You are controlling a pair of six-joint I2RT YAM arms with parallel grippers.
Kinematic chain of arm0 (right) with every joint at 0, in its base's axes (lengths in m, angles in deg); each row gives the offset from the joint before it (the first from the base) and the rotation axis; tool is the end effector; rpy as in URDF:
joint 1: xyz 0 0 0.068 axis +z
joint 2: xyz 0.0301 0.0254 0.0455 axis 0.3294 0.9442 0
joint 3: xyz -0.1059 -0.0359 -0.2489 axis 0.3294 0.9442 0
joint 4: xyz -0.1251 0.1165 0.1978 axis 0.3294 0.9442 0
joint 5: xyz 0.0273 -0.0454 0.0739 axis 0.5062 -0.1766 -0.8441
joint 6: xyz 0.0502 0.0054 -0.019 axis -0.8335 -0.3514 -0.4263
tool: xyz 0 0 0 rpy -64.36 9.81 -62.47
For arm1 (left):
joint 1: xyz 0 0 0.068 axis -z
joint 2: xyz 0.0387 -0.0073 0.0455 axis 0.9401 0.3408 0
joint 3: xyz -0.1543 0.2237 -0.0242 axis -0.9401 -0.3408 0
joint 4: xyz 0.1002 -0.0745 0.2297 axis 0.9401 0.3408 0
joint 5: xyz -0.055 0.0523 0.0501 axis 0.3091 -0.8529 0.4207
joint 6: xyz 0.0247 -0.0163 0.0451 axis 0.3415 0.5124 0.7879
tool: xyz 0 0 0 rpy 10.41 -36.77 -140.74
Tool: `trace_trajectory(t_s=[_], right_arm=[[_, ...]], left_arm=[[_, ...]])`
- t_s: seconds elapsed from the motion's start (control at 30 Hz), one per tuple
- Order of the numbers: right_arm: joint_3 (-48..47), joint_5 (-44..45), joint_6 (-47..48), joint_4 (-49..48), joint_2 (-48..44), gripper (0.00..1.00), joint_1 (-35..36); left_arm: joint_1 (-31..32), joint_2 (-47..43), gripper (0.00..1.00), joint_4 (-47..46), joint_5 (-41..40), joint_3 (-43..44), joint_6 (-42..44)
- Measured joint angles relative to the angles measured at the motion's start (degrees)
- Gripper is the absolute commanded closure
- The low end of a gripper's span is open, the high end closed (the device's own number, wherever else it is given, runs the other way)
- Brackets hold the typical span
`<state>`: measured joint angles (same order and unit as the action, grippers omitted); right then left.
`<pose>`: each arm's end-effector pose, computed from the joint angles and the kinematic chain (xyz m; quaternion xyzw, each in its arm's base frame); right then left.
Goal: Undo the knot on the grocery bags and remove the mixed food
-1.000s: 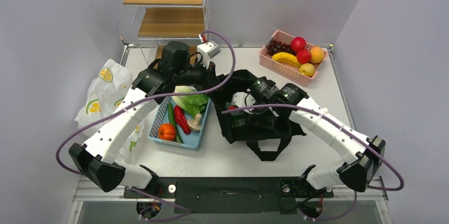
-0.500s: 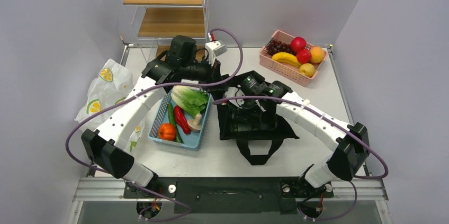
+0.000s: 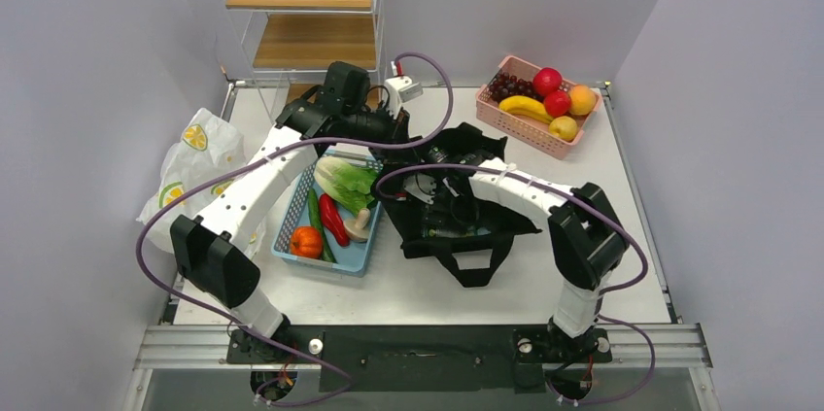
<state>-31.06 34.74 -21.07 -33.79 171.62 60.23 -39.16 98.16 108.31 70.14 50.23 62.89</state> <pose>0.2609 0.2290 0.2137 -0.6258 0.7677 0.0270 0.1353 0.2881 -0.1994 0.3869 0.3814 0.7785 -0.4004 0.2970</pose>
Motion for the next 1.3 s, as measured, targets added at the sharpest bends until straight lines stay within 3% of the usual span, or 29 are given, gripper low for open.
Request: trace_trajectory(t_s=[0.17,0.27,0.37,0.4,0.57,0.9,1.07,1.27,1.3], right_arm=[[0.8,1.8,0.5,-3.0,3.9,0.31,-0.9],[1.9,3.1,0.6,-4.7,4.7,0.60,-0.9],[3.1,4.0,0.5,-5.8,4.8,0.96,-0.9],[3.4,4.2,0.5,-6.2,4.7,0.99,-0.9],[5.2,2.5,-0.4,-6.6,2.2,1.00,-1.0],[7.0,-6.8,-6.1,-2.2,-18.5,1.00,-2.6],[7.0,-12.3,-10.2,-3.6,-25.7,1.00,-4.7],[7.0,-16.8,-14.7,-5.0,-30.2,1.00,-7.8],[7.0,-17.3,-15.3,-5.2,-30.7,1.00,-8.4]], left_arm=[[-0.4,1.7,1.00,0.0,0.0,0.0,0.9],[-0.4,2.3,1.00,0.0,0.1,0.0,1.0],[-0.3,2.3,1.00,0.1,0.2,0.0,1.0],[-0.3,2.3,1.00,0.1,0.2,0.0,1.0],[-0.3,2.3,1.00,0.0,0.7,0.0,0.7],[-0.7,1.1,1.00,-6.6,1.2,-4.1,-2.9],[-0.6,0.1,0.91,-8.4,1.2,-6.3,-4.8],[-0.7,-0.3,0.34,-9.6,1.5,-6.2,-6.2],[-0.7,-0.6,0.31,-9.7,1.5,-6.2,-6.2]])
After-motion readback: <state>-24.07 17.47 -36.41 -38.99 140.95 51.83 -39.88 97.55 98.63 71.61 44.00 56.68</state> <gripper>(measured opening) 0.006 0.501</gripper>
